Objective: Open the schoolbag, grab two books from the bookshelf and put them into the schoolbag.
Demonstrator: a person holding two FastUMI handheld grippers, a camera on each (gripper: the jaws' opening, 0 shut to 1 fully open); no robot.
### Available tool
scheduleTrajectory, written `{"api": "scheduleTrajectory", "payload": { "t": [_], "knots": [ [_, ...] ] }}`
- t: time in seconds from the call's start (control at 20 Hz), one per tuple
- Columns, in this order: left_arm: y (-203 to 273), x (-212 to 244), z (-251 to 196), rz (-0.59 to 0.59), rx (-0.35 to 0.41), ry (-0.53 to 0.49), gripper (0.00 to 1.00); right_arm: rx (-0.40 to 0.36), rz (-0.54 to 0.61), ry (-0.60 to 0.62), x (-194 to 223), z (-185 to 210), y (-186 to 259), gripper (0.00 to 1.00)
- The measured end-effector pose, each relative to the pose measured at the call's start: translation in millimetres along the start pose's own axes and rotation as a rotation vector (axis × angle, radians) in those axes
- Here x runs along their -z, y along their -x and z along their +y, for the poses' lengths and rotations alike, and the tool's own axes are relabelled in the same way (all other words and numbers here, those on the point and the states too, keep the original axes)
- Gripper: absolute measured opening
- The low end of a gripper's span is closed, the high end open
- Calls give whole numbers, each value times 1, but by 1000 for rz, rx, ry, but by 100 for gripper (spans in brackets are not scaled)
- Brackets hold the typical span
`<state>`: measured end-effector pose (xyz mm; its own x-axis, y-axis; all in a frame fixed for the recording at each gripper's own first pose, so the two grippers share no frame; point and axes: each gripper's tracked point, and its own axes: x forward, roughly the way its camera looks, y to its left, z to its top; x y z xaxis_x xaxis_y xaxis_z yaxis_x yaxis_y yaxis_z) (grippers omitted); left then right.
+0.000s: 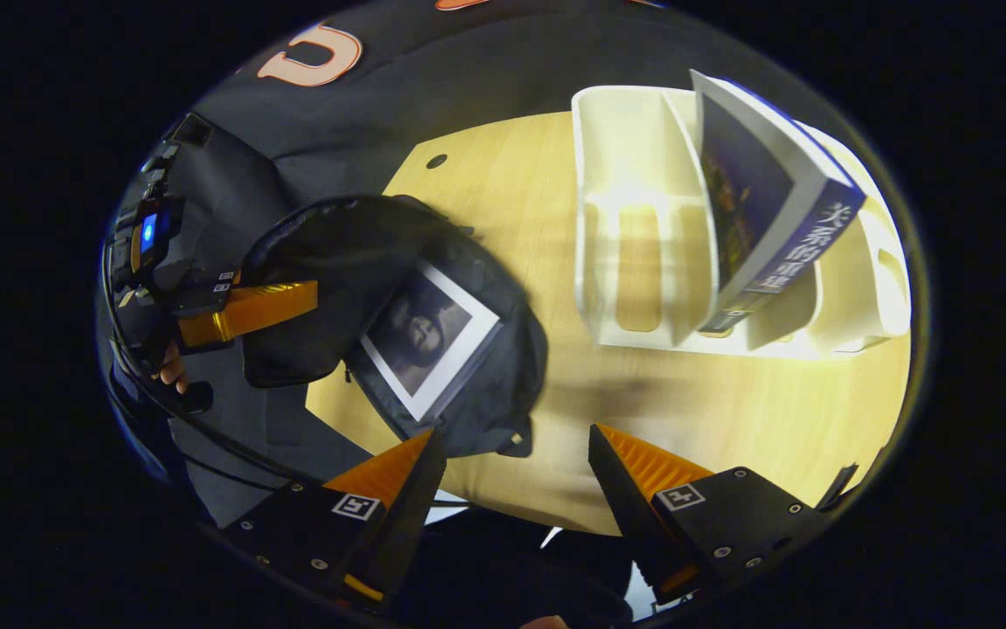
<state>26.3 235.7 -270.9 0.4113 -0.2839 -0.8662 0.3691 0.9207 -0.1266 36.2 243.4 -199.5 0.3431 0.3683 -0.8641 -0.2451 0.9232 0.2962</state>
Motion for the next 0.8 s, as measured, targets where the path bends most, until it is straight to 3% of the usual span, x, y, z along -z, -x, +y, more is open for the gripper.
{"api": "scheduleTrajectory", "payload": {
  "t": [0.6, 0.8],
  "knots": [
    [-3, -1, 1, 5, -8, 12, 5, 195, 1, 104, -62, -86, 90, 99],
    [-3, -1, 2, 6, -12, 16, 5, 218, -11, 108, -95, -103, 99, 99]
  ]
}}
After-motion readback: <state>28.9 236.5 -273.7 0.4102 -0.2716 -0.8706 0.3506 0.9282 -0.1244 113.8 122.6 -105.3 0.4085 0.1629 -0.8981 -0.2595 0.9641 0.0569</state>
